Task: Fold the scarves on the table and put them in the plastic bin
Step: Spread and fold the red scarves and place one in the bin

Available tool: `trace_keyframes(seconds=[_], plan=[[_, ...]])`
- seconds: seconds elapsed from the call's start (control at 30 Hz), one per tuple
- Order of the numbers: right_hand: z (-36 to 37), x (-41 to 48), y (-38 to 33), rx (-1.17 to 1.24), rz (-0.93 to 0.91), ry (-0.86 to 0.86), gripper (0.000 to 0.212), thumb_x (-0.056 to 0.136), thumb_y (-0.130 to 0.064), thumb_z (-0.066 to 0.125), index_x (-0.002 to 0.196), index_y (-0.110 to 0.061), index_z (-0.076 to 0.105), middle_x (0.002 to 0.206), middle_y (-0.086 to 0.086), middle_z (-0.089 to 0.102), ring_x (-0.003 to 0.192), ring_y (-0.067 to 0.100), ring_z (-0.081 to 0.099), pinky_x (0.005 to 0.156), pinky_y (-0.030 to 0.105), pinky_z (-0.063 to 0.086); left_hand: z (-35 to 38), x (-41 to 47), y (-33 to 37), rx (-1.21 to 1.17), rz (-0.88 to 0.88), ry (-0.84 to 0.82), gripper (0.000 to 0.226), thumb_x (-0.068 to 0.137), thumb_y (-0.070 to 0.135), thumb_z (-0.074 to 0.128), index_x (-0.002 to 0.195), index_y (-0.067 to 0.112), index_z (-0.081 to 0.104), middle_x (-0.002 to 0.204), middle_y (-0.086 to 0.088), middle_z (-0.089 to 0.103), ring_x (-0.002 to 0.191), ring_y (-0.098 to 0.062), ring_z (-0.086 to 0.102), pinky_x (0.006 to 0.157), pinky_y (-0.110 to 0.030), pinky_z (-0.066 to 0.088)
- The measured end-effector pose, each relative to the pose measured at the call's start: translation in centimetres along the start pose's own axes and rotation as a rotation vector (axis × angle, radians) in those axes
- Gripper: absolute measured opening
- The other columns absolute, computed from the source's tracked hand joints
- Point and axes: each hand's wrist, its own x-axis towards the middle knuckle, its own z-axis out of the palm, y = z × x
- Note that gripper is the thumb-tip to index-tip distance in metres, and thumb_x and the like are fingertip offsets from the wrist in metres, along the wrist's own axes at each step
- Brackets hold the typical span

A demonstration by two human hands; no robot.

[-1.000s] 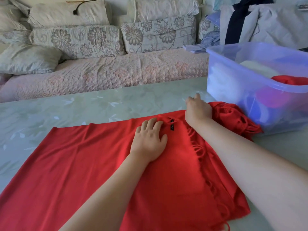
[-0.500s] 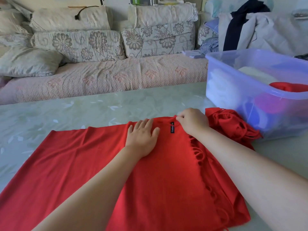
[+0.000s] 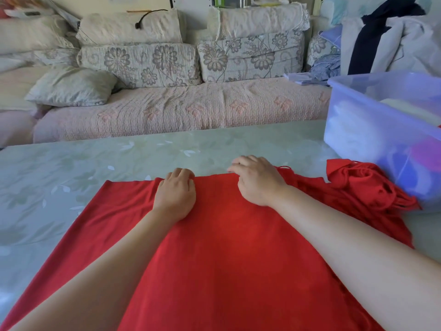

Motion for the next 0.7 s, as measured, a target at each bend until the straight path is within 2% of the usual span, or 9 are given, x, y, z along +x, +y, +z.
trace_keyframes(seconds=[0.07, 0.13, 0.2, 0.27, 0.37, 0.47, 0.57, 0.63, 0.7], plan=[[1.0, 1.0, -3.2, 0.063, -0.034, -0.121, 0.048, 0.098, -0.022, 0.045, 0.146, -0.025, 0.048, 0.152, 0.0, 0.044, 0.139, 0.021, 0.039, 0.113, 0.037, 0.028, -1.4, -0.5, -3.0, 0.052, -0.035, 0.01, 0.031, 0.097, 0.022, 0.038, 0.122, 0.018, 0.056, 0.129, -0.001, 0.056, 0.119, -0.024, 0.049, 0.102, -0.039, 0.035], [1.9, 2.1, -6.3, 0.117, -0.067, -0.222, 0.054, 0.102, -0.035, 0.043, 0.155, -0.029, 0.033, 0.163, -0.001, 0.028, 0.149, 0.016, 0.025, 0.12, 0.034, 0.018, -2.5, -1.1, -6.1, 0.108, -0.046, -0.067, 0.04, 0.1, 0.03, 0.036, 0.137, 0.022, 0.047, 0.145, 0.001, 0.047, 0.134, -0.021, 0.04, 0.111, -0.039, 0.028], [2.9, 3.0, -8.5, 0.142, -0.075, -0.323, 0.058, 0.103, -0.045, 0.039, 0.158, -0.033, 0.023, 0.167, 0.0, 0.014, 0.153, 0.014, 0.013, 0.123, 0.034, 0.011, -3.5, -1.5, -9.1, 0.159, -0.074, -0.224, 0.054, 0.102, 0.042, 0.029, 0.154, 0.028, 0.024, 0.162, 0.005, 0.02, 0.149, -0.014, 0.014, 0.122, -0.04, 0.01], [3.8, 3.6, -9.4, 0.105, -0.058, -0.403, 0.06, 0.104, -0.051, 0.032, 0.159, -0.035, 0.014, 0.168, -0.001, 0.002, 0.154, 0.013, 0.002, 0.124, 0.036, 0.003, -4.5, -1.3, -12.0, 0.229, -0.15, -0.318, 0.06, 0.102, 0.05, 0.021, 0.157, 0.032, 0.006, 0.164, 0.008, 0.0, 0.151, -0.01, -0.004, 0.122, -0.042, -0.003], [4.7, 4.2, -9.6, 0.045, -0.031, -0.431, 0.061, 0.104, -0.054, 0.026, 0.159, -0.038, 0.006, 0.167, -0.004, -0.007, 0.153, 0.011, -0.008, 0.124, 0.037, -0.004, -6.0, -0.9, -15.5, 0.254, -0.249, -0.335, 0.061, 0.101, 0.052, 0.017, 0.157, 0.031, 0.005, 0.165, 0.005, -0.004, 0.151, -0.013, -0.007, 0.122, -0.045, -0.003], [5.1, 5.0, -10.2, 0.016, 0.025, -0.44, 0.06, 0.104, -0.052, 0.025, 0.159, -0.038, 0.006, 0.168, -0.004, -0.005, 0.154, 0.013, -0.006, 0.125, 0.042, -0.002, -6.8, -0.9, -17.5, 0.258, -0.331, -0.313, 0.062, 0.101, 0.048, 0.015, 0.157, 0.024, 0.003, 0.165, 0.002, -0.006, 0.15, -0.015, -0.011, 0.121, -0.047, -0.006], [5.4, 6.6, -12.2, -0.052, 0.085, -0.375, 0.056, 0.104, -0.042, 0.028, 0.157, -0.028, 0.021, 0.167, 0.003, 0.011, 0.154, 0.02, 0.005, 0.124, 0.047, 0.003, -7.3, -1.4, -18.4, 0.263, -0.393, -0.268, 0.064, 0.102, 0.043, 0.016, 0.157, 0.014, 0.002, 0.165, -0.003, -0.004, 0.151, -0.018, -0.01, 0.121, -0.045, -0.007], [5.3, 8.2, -14.6, -0.09, 0.045, -0.3, 0.05, 0.103, -0.035, 0.033, 0.151, -0.024, 0.035, 0.162, 0.004, 0.025, 0.151, 0.023, 0.016, 0.122, 0.048, 0.01, -7.9, -2.0, -18.8, 0.287, -0.393, -0.203, 0.063, 0.101, 0.039, 0.022, 0.155, 0.01, 0.011, 0.163, -0.006, 0.009, 0.15, -0.023, 0.003, 0.12, -0.043, 0.005], [5.4, 10.1, -17.8, -0.075, -0.065, -0.225, 0.046, 0.1, -0.025, 0.038, 0.146, -0.026, 0.043, 0.154, -0.001, 0.038, 0.143, 0.022, 0.031, 0.116, 0.043, 0.022, -9.1, -2.9, -19.2, 0.335, -0.363, -0.108, 0.053, 0.099, 0.034, 0.033, 0.146, 0.009, 0.032, 0.152, -0.009, 0.032, 0.14, -0.027, 0.025, 0.111, -0.041, 0.022]])
